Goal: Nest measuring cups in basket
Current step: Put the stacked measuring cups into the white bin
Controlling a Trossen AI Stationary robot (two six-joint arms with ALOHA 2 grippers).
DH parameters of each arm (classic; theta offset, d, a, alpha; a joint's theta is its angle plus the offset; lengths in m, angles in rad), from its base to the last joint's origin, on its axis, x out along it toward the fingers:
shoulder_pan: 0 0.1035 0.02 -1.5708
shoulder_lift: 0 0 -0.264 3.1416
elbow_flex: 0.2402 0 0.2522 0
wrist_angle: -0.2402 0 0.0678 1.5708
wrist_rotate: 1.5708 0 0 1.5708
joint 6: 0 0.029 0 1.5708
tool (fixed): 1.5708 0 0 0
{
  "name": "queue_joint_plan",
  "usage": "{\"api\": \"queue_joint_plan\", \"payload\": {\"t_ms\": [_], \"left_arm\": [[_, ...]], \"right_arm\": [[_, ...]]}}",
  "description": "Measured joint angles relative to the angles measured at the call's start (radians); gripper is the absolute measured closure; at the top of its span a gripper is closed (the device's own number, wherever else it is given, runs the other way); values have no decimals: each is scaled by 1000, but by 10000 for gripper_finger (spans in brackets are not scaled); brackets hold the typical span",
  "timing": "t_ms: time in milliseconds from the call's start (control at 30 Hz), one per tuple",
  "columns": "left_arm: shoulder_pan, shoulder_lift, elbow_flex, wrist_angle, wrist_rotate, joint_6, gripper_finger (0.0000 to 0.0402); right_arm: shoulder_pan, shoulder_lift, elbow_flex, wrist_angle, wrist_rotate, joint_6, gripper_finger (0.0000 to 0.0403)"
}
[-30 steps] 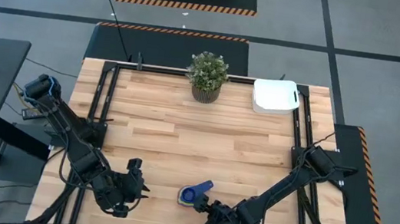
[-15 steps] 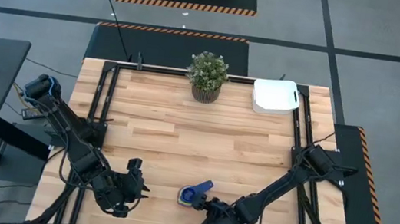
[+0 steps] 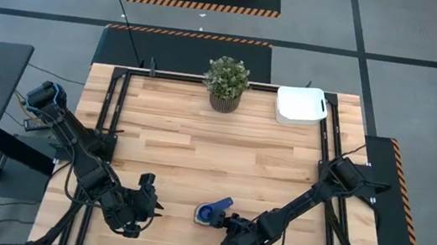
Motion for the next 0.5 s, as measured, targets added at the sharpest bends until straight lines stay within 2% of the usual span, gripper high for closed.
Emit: {"api": "queue_joint_plan", "payload": {"t_ms": [500], "left_arm": [[0,0,0,0,0,0,306]], "right_arm": [[-27,0,-35,44,-36,-117,71]]}}
